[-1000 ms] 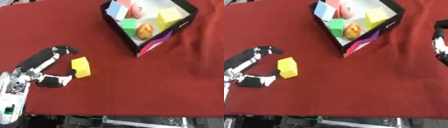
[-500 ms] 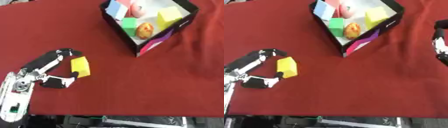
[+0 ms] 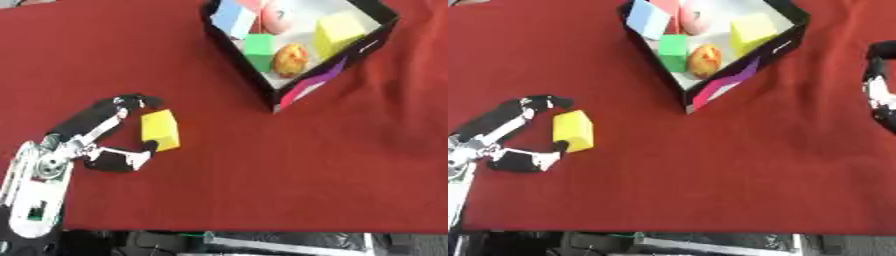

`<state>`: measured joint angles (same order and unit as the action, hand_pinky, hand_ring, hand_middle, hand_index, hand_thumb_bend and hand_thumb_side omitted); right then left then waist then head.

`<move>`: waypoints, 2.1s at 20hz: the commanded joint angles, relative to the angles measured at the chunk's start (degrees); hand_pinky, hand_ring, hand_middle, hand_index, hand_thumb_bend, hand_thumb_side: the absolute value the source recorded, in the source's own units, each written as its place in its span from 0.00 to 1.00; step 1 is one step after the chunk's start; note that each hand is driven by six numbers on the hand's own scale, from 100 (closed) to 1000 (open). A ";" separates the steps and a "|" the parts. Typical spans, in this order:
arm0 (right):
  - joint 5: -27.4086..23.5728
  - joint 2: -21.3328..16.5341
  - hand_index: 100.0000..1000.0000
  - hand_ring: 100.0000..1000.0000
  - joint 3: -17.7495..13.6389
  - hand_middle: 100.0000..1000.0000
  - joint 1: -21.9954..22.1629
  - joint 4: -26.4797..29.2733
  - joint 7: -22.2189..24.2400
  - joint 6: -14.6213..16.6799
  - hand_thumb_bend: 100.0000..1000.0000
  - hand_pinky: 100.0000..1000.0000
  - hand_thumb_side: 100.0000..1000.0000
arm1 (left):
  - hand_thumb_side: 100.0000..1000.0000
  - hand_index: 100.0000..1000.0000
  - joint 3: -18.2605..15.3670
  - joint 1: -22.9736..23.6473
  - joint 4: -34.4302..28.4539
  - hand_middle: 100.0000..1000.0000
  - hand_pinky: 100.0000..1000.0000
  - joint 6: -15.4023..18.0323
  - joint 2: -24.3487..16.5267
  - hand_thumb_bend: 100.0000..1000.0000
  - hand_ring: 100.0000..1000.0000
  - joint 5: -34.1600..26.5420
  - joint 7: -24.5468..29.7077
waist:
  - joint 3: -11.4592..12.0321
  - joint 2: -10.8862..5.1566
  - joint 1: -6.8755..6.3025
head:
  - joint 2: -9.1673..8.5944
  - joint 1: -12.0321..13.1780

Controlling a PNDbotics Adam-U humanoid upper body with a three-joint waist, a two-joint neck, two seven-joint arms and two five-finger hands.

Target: Pick up objects on the table and place them in the box.

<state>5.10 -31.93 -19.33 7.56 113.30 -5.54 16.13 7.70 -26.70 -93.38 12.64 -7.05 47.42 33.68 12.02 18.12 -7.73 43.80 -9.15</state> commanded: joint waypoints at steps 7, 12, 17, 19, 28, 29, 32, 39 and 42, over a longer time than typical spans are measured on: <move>0.76 -0.35 0.67 0.66 0.03 0.58 -0.56 1.29 0.17 0.40 0.00 1.00 0.41 | 0.09 0.93 -0.27 -1.18 0.50 0.79 0.96 0.87 0.26 0.00 0.92 -0.41 0.79 | -0.38 -0.28 0.71 | -0.02 0.51; 0.81 -0.30 0.67 0.66 0.11 0.58 -0.67 1.29 0.05 0.43 0.00 1.00 0.41 | 0.13 0.92 0.18 -1.56 1.01 0.77 0.94 1.69 0.24 0.00 0.91 -1.07 2.05 | -0.56 -0.23 0.69 | -0.01 0.70; 0.88 -0.25 0.67 0.66 0.13 0.58 -0.69 1.29 0.03 0.42 0.00 1.00 0.41 | 0.15 0.91 0.30 -1.97 1.93 0.73 0.93 2.29 0.25 0.00 0.89 -0.64 2.21 | -0.71 -0.26 0.62 | -0.14 0.91; 0.89 -0.21 0.67 0.66 0.12 0.58 -0.69 1.29 0.05 0.37 0.00 1.00 0.41 | 0.13 0.90 0.24 -2.12 2.26 0.66 0.91 2.36 0.31 0.00 0.85 -0.27 1.83 | -0.76 -0.25 0.60 | -0.19 0.93; 1.04 0.00 0.67 0.66 0.08 0.58 -0.71 1.29 0.14 0.21 0.00 1.00 0.41 | 0.06 0.87 0.16 -2.27 3.14 0.48 0.82 2.10 0.43 0.07 0.70 1.70 -1.62 | -0.85 -0.24 0.54 | -0.47 0.90; 1.03 0.03 0.67 0.66 0.07 0.58 -0.70 1.29 0.15 0.20 0.00 1.00 0.41 | 0.06 0.86 0.16 -2.24 3.32 0.46 0.80 2.08 0.43 0.08 0.67 1.95 -1.89 | -0.86 -0.25 0.54 | -0.44 0.89; 1.03 0.13 0.67 0.66 0.06 0.58 -0.70 1.29 0.20 0.16 0.00 1.00 0.41 | 0.07 0.85 0.18 -2.17 3.78 0.42 0.76 1.92 0.48 0.08 0.61 2.40 -2.71 | -0.93 -0.27 0.57 | -0.44 0.84; 0.95 0.17 0.67 0.66 0.04 0.58 -0.66 1.29 0.18 0.15 0.00 1.00 0.41 | 0.08 0.83 0.30 -2.06 3.85 0.36 0.70 1.30 0.37 0.00 0.53 2.50 -4.53 | -0.92 -0.33 0.56 | -0.42 0.73; 0.87 0.13 0.67 0.66 0.01 0.58 -0.64 1.29 0.12 0.15 0.00 1.00 0.41 | 0.08 0.82 0.31 -2.08 3.23 0.34 0.69 1.00 0.12 0.00 0.51 1.86 -5.00 | -0.89 -0.37 0.53 | -0.40 0.70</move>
<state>5.85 -30.99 -18.97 7.07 113.30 -5.45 16.23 8.01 -28.64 -89.63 13.81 -6.09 49.23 28.98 11.09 18.69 -7.62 43.74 -8.37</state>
